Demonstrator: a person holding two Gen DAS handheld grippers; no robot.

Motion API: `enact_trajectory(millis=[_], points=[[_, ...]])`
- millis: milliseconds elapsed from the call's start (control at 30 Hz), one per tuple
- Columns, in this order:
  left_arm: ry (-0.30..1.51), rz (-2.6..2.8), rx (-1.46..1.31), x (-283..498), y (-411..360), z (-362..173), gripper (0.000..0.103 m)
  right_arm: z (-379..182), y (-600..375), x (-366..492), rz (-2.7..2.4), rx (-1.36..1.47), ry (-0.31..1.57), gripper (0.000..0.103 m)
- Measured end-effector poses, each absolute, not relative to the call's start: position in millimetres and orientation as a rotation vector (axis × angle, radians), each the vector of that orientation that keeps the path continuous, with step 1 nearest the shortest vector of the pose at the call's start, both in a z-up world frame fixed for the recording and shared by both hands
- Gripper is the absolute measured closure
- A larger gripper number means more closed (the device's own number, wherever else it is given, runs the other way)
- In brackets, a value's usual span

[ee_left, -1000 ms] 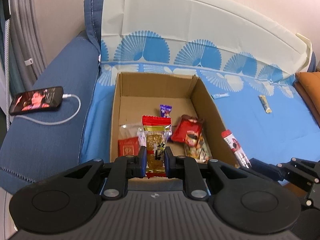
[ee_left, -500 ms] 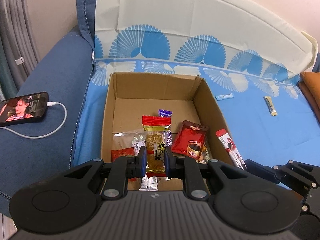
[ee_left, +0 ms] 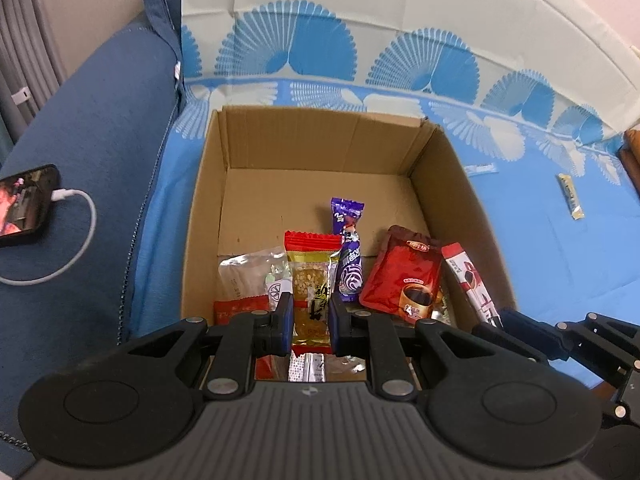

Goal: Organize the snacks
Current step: 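Open the left tool over the box while the right tool releases the Nescafe stick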

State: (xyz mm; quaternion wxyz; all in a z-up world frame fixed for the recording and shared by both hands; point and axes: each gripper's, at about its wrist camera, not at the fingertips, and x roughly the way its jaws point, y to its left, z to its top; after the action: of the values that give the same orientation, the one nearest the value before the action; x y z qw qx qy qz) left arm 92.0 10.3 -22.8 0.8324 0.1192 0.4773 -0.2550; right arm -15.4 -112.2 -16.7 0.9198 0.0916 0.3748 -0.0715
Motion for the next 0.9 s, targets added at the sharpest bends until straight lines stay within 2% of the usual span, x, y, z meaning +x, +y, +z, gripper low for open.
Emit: enact_trajectory(millis=[333, 367, 400, 433, 467, 500, 567, 600, 667, 800, 900], points=[[1.038, -0.515, 0.281, 111, -4, -45, 0.083, -33, -122, 7, -0.14, 0.206, 0.777, 0.083], [1.038, -0.508, 0.281, 113, -5, -45, 0.077, -34, -124, 9, -0.131, 0.213, 0.776, 0.081], [1.035, -0.506, 0.28, 114, -5, -45, 0.055, -34, -125, 11, -0.129, 0.22, 0.776, 0.08], [1.032, -0.499, 0.276, 115, -4, -44, 0.039, -34, -126, 12, -0.135, 0.225, 0.774, 0.077], [1.021, -0.483, 0.271, 114, -2, -41, 0.009, -33, -126, 12, -0.144, 0.226, 0.777, 0.065], [0.996, -0.461, 0.263, 112, 1, -38, 0.001, -32, -126, 10, -0.151, 0.224, 0.778, 0.052], [0.945, -0.425, 0.264, 103, 9, -32, 0.0, -27, -124, 3, -0.166, 0.216, 0.774, 0.04], [0.944, -0.425, 0.281, 99, 11, -31, 0.0, -25, -123, -1, -0.17, 0.215, 0.778, 0.032], [0.964, -0.426, 0.315, 89, 17, -30, 0.0, -20, -121, -11, -0.179, 0.228, 0.787, 0.022], [0.969, -0.428, 0.351, 55, 35, -24, 0.0, -11, -110, -38, -0.175, 0.298, 0.824, 0.01], [0.98, -0.387, 0.336, 27, 51, -21, 0.0, -5, -94, -58, -0.173, 0.29, 0.837, 0.006]])
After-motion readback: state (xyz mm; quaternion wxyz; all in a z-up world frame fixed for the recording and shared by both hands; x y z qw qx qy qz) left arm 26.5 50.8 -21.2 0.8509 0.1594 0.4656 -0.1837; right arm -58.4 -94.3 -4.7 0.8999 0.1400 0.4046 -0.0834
